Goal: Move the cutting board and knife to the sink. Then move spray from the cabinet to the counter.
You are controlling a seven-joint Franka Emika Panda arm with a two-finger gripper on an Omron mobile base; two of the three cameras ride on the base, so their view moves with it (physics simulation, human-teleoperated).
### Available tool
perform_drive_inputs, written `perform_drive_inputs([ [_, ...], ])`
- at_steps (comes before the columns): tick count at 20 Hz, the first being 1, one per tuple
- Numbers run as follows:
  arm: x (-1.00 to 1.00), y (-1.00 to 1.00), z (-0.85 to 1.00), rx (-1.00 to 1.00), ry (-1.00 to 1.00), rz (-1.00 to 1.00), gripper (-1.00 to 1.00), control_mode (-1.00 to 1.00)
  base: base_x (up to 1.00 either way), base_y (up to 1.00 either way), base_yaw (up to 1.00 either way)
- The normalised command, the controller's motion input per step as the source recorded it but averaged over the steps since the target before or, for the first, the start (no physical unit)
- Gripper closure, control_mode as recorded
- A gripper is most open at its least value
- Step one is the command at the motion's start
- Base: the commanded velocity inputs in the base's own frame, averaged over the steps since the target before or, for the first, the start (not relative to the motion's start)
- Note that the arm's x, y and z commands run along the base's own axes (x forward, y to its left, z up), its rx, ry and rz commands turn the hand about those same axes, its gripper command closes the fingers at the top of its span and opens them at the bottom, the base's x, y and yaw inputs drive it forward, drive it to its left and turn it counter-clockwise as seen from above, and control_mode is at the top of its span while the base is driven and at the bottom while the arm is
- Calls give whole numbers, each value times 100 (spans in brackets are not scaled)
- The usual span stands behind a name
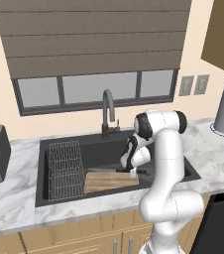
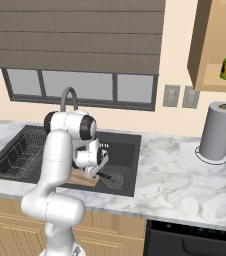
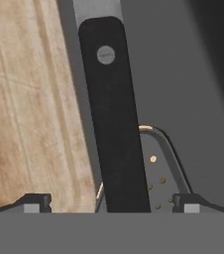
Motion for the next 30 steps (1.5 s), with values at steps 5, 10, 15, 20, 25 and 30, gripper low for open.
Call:
perform_drive_inputs([
  [5,0,-15,60,0,0,0,-100,-100,0,0,0],
  [10,0,-31,95,7,0,-3,-100,-100,0,0,0],
  [15,-4,-38,61,14,0,-8,-100,-100,0,0,0],
  [20,-22,-27,71,14,0,-11,-100,-100,0,0,0],
  [25,-14,-7,90,7,0,-9,-100,-100,0,0,0],
  [30,-5,0,75,1,0,-4,-100,-100,0,0,0],
])
